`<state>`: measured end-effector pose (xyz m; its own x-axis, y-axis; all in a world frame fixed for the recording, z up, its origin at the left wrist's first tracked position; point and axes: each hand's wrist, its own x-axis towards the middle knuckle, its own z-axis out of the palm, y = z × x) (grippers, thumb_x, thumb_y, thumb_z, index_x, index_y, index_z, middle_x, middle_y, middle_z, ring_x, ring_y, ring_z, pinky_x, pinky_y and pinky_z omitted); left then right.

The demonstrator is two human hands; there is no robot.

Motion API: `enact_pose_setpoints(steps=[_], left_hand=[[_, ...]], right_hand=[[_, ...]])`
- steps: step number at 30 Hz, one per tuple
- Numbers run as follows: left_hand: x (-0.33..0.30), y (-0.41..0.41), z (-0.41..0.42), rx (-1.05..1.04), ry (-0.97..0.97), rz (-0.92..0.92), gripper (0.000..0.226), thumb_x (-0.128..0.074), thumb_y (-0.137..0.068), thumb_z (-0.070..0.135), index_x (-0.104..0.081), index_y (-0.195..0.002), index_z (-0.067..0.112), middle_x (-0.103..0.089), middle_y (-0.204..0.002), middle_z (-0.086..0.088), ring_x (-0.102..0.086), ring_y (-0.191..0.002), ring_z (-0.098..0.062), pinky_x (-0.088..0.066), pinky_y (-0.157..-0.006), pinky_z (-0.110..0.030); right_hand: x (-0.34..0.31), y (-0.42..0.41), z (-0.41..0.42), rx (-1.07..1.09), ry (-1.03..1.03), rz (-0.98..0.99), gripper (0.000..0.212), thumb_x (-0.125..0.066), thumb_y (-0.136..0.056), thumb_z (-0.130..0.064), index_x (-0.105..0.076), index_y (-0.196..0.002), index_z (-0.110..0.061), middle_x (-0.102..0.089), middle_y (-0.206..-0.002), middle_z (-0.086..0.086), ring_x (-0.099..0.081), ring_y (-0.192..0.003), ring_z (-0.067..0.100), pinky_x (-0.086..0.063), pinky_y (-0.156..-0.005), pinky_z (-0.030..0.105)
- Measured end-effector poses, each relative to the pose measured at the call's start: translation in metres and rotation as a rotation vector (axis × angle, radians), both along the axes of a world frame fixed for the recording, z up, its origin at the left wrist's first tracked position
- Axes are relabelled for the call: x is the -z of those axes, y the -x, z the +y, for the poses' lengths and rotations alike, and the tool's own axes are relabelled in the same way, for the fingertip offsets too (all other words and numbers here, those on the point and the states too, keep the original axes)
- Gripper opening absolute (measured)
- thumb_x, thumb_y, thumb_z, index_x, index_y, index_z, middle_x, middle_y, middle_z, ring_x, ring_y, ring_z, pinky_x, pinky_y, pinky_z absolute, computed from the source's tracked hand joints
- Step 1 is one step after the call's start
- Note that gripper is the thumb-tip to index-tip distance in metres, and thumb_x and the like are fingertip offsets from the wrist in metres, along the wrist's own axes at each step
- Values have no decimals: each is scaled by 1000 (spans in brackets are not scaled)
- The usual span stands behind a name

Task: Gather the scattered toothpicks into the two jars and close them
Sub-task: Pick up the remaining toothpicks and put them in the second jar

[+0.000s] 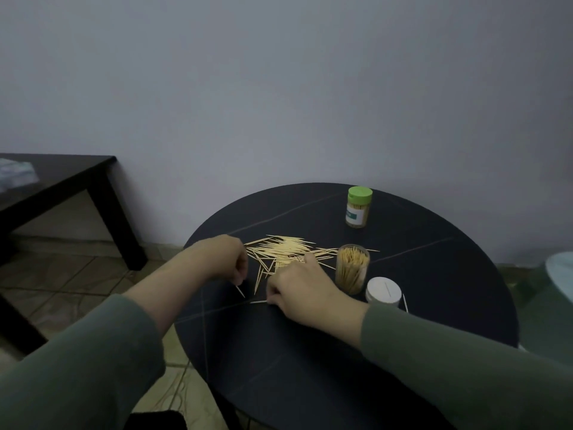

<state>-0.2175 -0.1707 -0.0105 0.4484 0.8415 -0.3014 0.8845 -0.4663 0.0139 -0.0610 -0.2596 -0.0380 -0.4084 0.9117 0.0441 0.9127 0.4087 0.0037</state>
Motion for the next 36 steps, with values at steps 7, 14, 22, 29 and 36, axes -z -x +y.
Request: enact_pose_setpoints(steps=[7, 14, 22, 29, 36], left_hand=[[13, -17, -2, 3, 31, -265, 13, -72, -82, 21, -67, -80, 33, -64, -89, 16, -58, -92, -6, -48, -80, -25], [-9, -13, -6, 67, 49, -3, 21, -68, -84, 13, -66, -95, 31, -58, -82, 18, -57, -90, -9, -43, -72, -22], [-7, -26, -21, 80, -15, 201, 19, -71, -81, 13, -72, -97, 25, -68, -98, 11, -56, -85, -7, -36, -55, -19], [7, -57, -29, 131, -125, 40, 12, -64, -85, 20, -70, -90, 28, -65, -95, 11, -59, -95, -11, -45, -69, -25], [14, -73, -31, 88, -160, -68, 12, -61, -86, 21, -64, -85, 32, -63, -101, 11, -58, -97, -13, -50, -74, -29]], right_hand=[[-10, -24, 7, 124, -105, -291, 15, -48, -97, -19, -63, -98, -18, -66, -96, 3, -56, -97, 25, -29, -94, 46], [-33, -33, -5, 127, -194, -156, 19, -54, -95, -29, -65, -107, -19, -65, -103, 3, -56, -96, 22, -38, -85, 39], [-41, -41, -40, 195, 62, -131, 26, -53, -95, -37, -65, -107, -17, -66, -100, 2, -61, -94, 21, -53, -82, 39], [-76, -90, -58, 549, 345, -219, 33, -64, -88, -31, -56, -115, -13, -53, -90, 0, -55, -83, 19, -47, -70, 31], [-52, -136, -40, 725, 560, -147, 34, -76, -78, -42, -56, -74, -15, -62, -70, -4, -60, -71, 12, -50, -76, 29]])
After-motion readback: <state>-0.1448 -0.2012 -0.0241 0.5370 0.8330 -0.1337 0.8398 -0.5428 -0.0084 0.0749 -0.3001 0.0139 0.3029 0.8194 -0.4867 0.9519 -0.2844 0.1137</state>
